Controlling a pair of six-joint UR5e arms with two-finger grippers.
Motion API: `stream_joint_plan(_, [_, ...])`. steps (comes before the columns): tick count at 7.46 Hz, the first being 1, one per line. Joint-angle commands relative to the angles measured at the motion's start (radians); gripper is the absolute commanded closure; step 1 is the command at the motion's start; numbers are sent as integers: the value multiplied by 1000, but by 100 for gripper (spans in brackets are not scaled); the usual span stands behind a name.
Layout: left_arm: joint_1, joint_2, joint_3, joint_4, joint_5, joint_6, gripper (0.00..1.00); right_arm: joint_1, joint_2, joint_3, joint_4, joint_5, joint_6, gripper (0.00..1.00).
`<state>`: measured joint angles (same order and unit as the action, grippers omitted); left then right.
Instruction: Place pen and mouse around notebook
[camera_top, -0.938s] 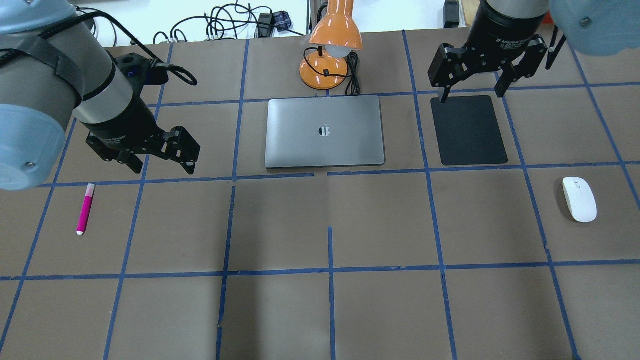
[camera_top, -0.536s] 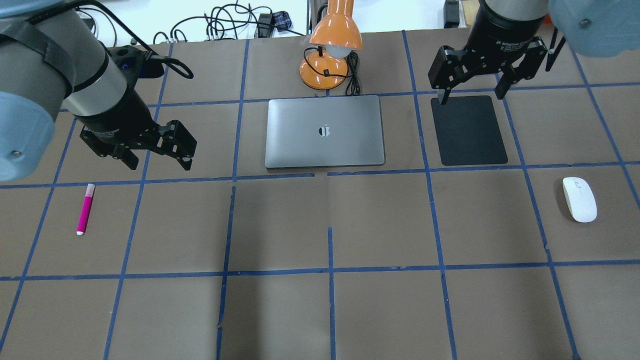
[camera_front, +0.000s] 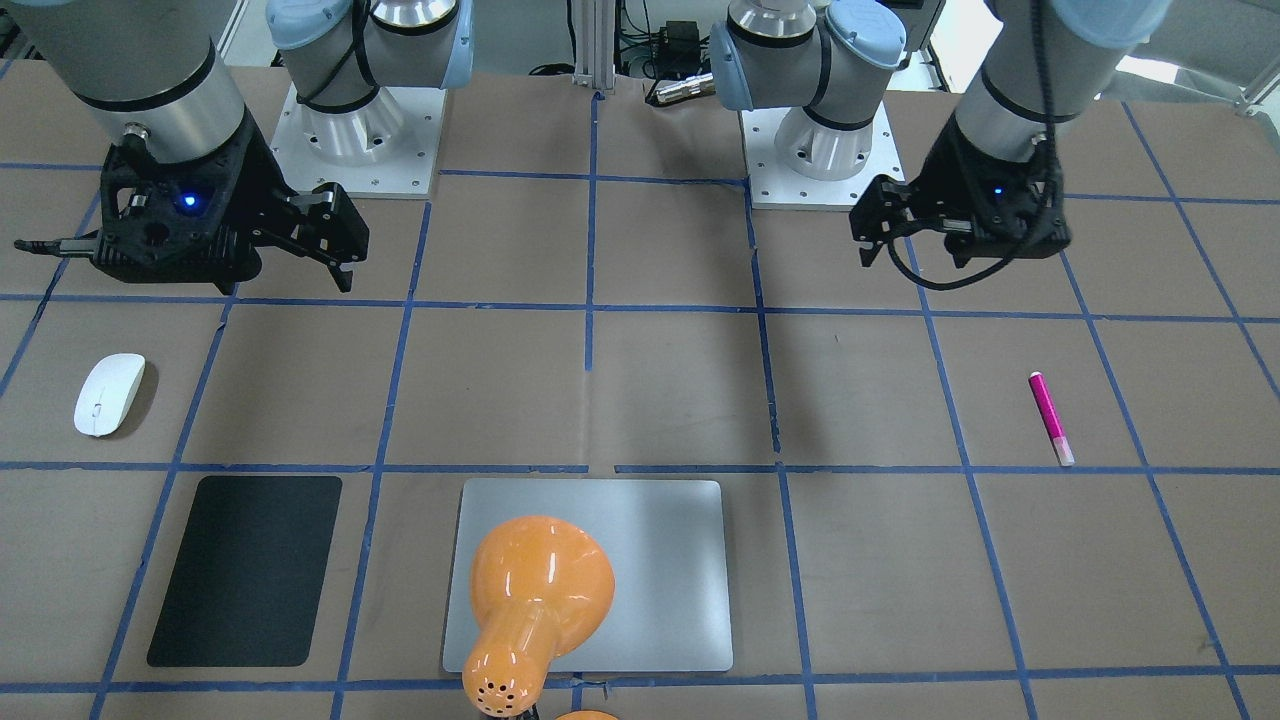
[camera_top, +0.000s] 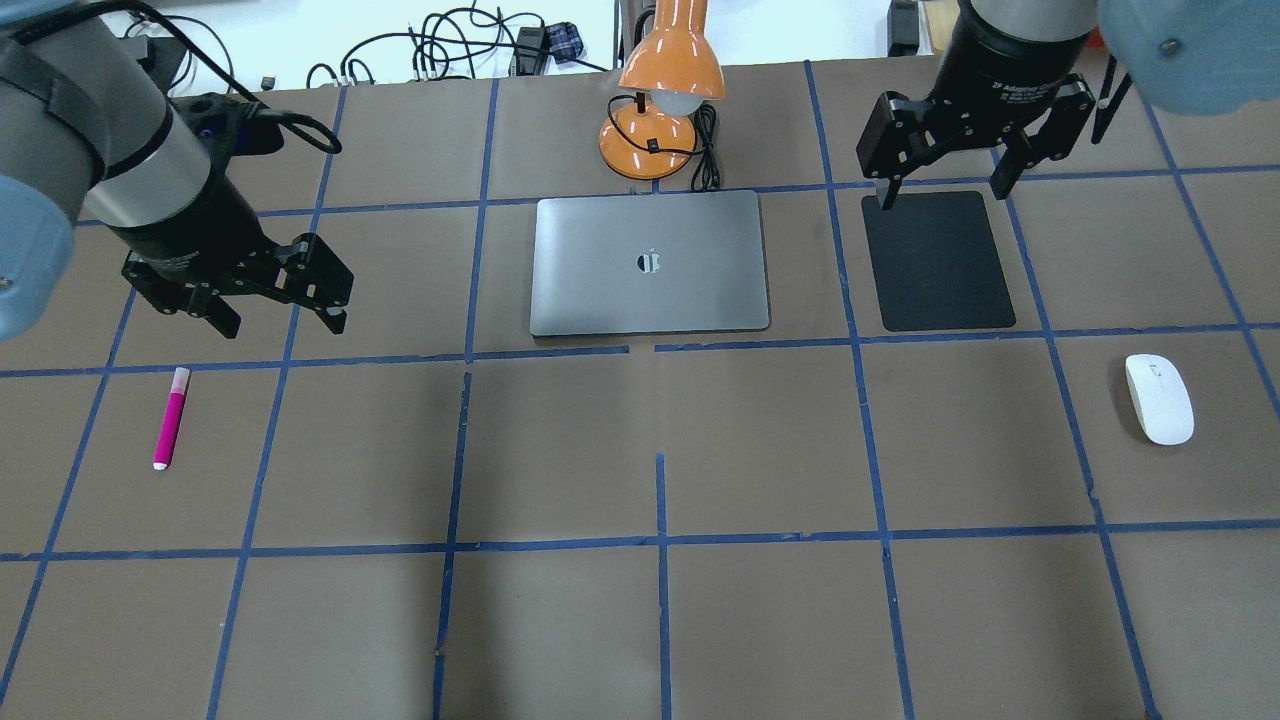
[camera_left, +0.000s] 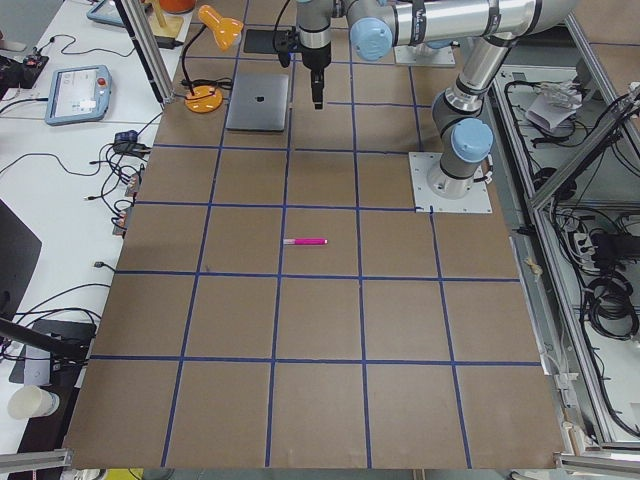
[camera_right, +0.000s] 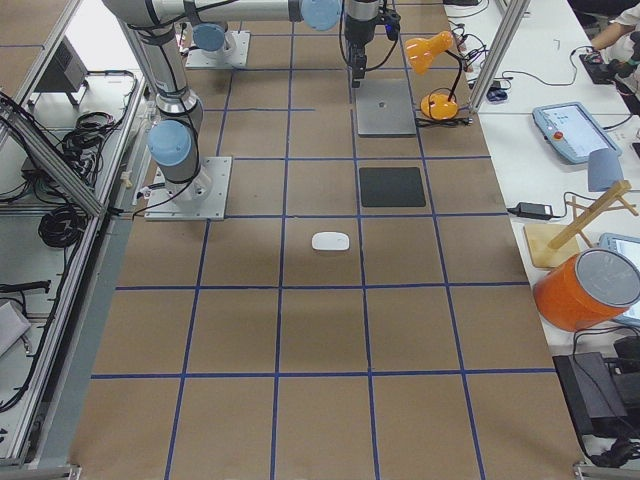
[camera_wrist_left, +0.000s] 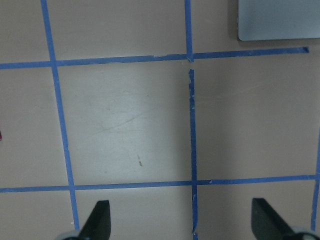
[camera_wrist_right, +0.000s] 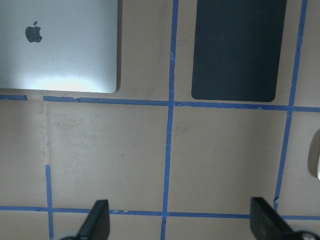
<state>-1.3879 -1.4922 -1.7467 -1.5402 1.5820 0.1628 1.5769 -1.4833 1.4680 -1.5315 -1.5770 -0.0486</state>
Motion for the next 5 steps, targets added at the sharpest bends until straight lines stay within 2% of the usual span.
stream_joint_plan(1, [206, -22, -4, 23, 0, 171, 0, 0, 0, 0, -1, 0, -4, 0])
stream_joint_plan(3, [297, -68, -4, 50, 1, 207, 0, -3, 8, 26, -1, 0, -2, 0])
stream_joint_plan(5, [381, -155, -7, 191, 4, 271, 0, -21, 1, 49, 2, -3, -7, 0])
